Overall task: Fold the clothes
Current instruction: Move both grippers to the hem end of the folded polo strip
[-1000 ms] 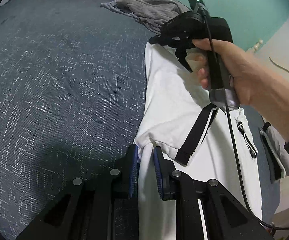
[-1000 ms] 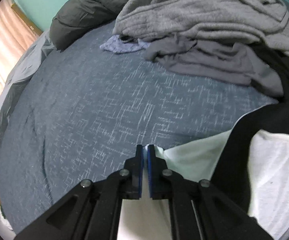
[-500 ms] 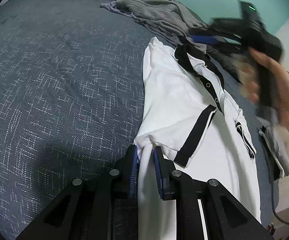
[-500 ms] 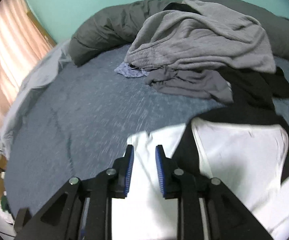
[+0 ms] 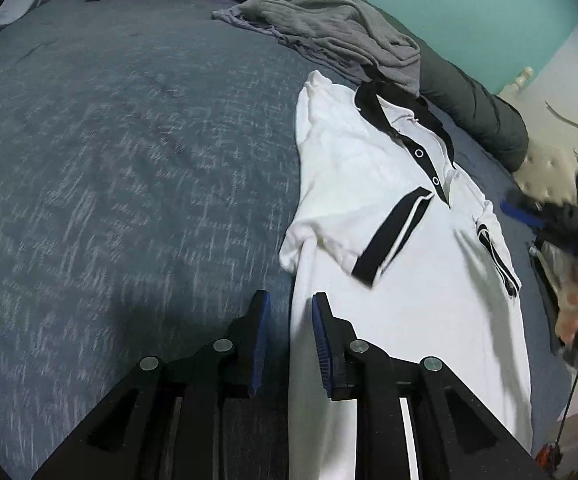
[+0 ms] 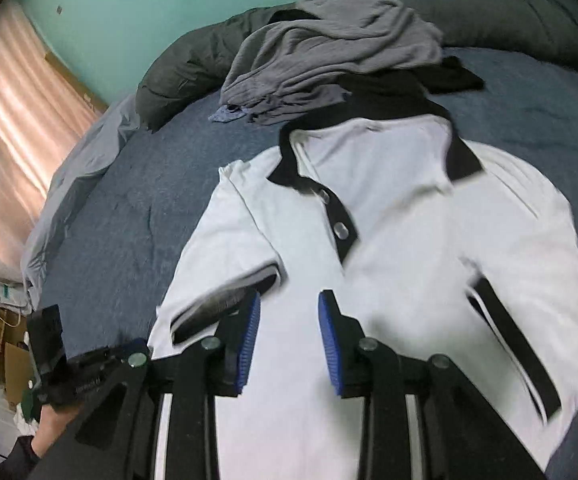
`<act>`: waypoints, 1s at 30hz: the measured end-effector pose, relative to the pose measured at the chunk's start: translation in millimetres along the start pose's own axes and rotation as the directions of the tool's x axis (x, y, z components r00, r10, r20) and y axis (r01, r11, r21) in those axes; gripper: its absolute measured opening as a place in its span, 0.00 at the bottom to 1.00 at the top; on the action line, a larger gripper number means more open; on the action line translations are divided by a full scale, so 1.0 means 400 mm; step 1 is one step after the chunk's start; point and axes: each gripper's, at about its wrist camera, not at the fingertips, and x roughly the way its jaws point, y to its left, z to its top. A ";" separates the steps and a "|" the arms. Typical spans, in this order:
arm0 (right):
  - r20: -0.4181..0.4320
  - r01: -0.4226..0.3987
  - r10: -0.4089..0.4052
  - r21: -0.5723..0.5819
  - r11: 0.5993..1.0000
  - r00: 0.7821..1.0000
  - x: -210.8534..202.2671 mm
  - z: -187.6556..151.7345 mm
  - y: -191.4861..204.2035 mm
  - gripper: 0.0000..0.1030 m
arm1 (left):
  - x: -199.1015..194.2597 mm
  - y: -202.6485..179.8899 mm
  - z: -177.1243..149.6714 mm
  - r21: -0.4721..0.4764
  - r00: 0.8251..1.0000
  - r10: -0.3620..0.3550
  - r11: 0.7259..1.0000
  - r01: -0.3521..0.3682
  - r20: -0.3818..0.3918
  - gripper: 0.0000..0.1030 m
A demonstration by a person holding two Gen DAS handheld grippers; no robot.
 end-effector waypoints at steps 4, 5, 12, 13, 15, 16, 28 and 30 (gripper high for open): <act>-0.014 0.030 -0.030 -0.005 1.000 0.999 -0.067 -0.068 -0.020 0.31 | -0.040 0.001 -0.034 0.010 0.999 0.019 1.000 -0.019 -0.037 0.27; -0.016 0.038 -0.038 -0.007 0.999 0.999 -0.088 -0.089 -0.024 0.31 | -0.052 0.000 -0.042 0.016 0.999 0.022 1.000 -0.022 -0.046 0.27; -0.041 0.069 -0.070 -0.022 0.997 0.997 -0.236 -0.251 -0.053 0.34 | -0.156 0.003 -0.115 0.031 0.995 0.033 0.999 -0.030 -0.096 0.33; -0.048 0.077 -0.079 -0.025 0.997 0.996 -0.258 -0.278 -0.058 0.34 | -0.173 0.001 -0.128 0.038 0.994 0.035 0.999 -0.031 -0.103 0.33; -0.063 0.088 -0.089 -0.022 0.996 0.994 -0.294 -0.321 -0.068 0.34 | -0.208 -0.005 -0.156 0.048 0.993 0.029 0.999 -0.024 -0.116 0.33; -0.070 0.095 -0.096 -0.019 0.995 0.993 -0.314 -0.345 -0.074 0.34 | -0.224 -0.007 -0.169 0.050 0.992 0.025 0.999 -0.019 -0.123 0.34; -0.151 0.148 -0.154 -0.051 0.988 0.976 -0.487 -0.598 -0.093 0.45 | -0.344 -0.038 -0.341 0.121 0.977 0.046 0.992 -0.021 -0.206 0.34; -0.164 0.152 -0.157 -0.048 0.987 0.974 -0.502 -0.633 -0.096 0.46 | -0.358 -0.033 -0.364 0.106 0.977 0.035 0.994 -0.013 -0.212 0.35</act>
